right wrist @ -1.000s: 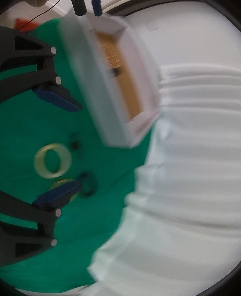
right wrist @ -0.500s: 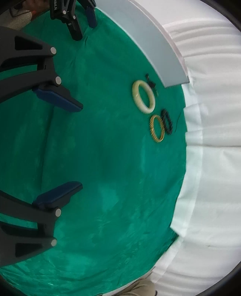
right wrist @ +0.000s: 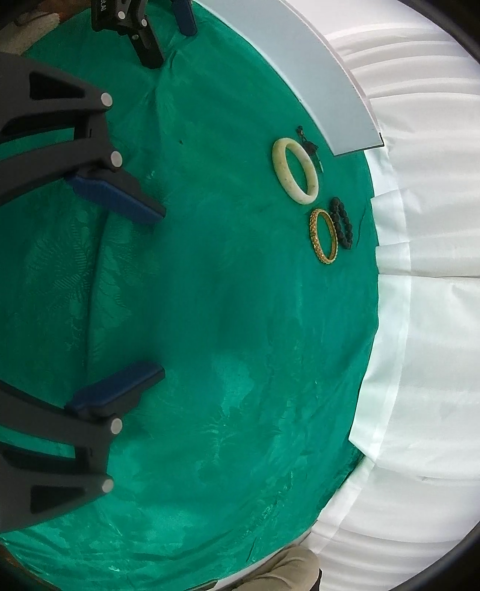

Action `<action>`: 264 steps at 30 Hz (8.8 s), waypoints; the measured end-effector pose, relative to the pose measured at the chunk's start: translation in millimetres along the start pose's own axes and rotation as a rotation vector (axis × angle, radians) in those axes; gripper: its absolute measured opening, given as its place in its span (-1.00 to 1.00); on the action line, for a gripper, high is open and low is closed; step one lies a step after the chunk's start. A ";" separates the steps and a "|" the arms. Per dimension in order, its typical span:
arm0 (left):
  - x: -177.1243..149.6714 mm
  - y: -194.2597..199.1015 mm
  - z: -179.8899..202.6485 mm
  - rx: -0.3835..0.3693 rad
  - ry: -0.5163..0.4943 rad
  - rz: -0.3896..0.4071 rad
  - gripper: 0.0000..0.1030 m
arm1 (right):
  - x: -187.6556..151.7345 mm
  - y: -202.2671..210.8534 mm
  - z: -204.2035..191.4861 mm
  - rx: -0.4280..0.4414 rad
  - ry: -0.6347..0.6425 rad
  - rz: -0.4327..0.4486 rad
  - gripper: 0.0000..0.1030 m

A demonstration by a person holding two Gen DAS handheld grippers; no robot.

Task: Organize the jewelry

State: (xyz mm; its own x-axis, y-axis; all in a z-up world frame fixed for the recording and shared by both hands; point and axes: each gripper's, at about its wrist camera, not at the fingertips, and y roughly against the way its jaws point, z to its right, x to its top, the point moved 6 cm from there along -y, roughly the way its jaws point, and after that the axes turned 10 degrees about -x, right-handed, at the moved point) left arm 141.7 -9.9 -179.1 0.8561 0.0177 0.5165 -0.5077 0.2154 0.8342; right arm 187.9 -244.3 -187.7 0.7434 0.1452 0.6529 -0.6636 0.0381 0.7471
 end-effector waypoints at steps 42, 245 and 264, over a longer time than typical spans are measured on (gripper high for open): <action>52.2 -12.4 -45.7 -0.038 0.084 0.028 -0.84 | 0.0 0.6 1.1 0.000 -0.005 0.007 0.56; 77.2 211.6 -297.3 0.077 0.466 0.331 -0.82 | 165.2 163.7 -341.3 0.791 0.533 0.060 -0.89; 43.1 174.6 -348.4 0.240 0.571 0.276 0.47 | 125.3 105.7 -445.7 0.694 0.705 -0.015 -0.54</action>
State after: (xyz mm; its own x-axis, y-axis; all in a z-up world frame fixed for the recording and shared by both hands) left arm 123.5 368.7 -78.5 0.5749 0.5684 0.5887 -0.6663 -0.0924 0.7399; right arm 173.5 218.6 -82.5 0.3821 0.7132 0.5876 -0.2914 -0.5105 0.8090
